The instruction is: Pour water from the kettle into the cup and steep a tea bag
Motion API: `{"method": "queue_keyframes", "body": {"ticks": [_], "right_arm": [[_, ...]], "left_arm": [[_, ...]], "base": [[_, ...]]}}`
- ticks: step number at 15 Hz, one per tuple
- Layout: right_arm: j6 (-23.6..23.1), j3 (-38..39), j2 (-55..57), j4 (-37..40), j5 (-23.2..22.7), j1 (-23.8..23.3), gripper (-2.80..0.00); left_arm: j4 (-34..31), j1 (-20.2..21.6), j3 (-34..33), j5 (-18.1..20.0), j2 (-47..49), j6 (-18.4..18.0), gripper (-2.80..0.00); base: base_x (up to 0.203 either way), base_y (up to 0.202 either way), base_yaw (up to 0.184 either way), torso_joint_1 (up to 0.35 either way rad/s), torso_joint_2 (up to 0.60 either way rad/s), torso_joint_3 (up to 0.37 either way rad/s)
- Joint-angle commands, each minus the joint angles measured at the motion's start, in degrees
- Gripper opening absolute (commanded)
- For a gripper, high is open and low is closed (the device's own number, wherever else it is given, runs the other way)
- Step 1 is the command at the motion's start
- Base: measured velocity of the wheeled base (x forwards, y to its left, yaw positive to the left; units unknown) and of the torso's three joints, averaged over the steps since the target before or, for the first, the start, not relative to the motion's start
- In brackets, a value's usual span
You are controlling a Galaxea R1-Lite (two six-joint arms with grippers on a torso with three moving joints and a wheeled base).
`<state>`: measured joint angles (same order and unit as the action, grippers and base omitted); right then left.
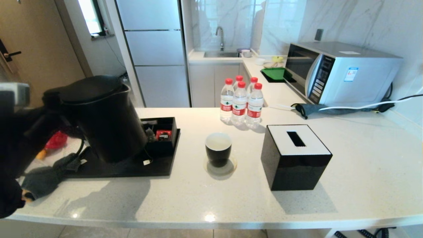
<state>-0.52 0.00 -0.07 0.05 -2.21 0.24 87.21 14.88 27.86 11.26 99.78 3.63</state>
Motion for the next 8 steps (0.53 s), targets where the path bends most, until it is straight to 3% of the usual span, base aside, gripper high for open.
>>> {"method": "queue_keyframes", "body": {"ticks": [1,4,8], "right_arm": [[-0.1,0.0,0.1,0.0,0.0,0.0,-2.80],[0.0,0.0,0.1,0.0,-0.1,0.0,-2.80],[0.0,0.0,0.1,-0.1,0.0,0.0,-2.80]], "left_arm": [[2.7,-3.0,-2.1,-0.2,-2.0,0.0,-2.80],[2.7,-9.4,-2.9,-5.1,-2.4,-0.4,-2.80],[2.7,-16.4,-3.7,-11.2,-2.4,-4.9,-2.80]], "base": [[0.000,0.000,0.000,0.000,0.00,0.000],[0.000,0.000,0.000,0.000,0.00,0.000],[0.000,0.000,0.000,0.000,0.00,0.000]]}}
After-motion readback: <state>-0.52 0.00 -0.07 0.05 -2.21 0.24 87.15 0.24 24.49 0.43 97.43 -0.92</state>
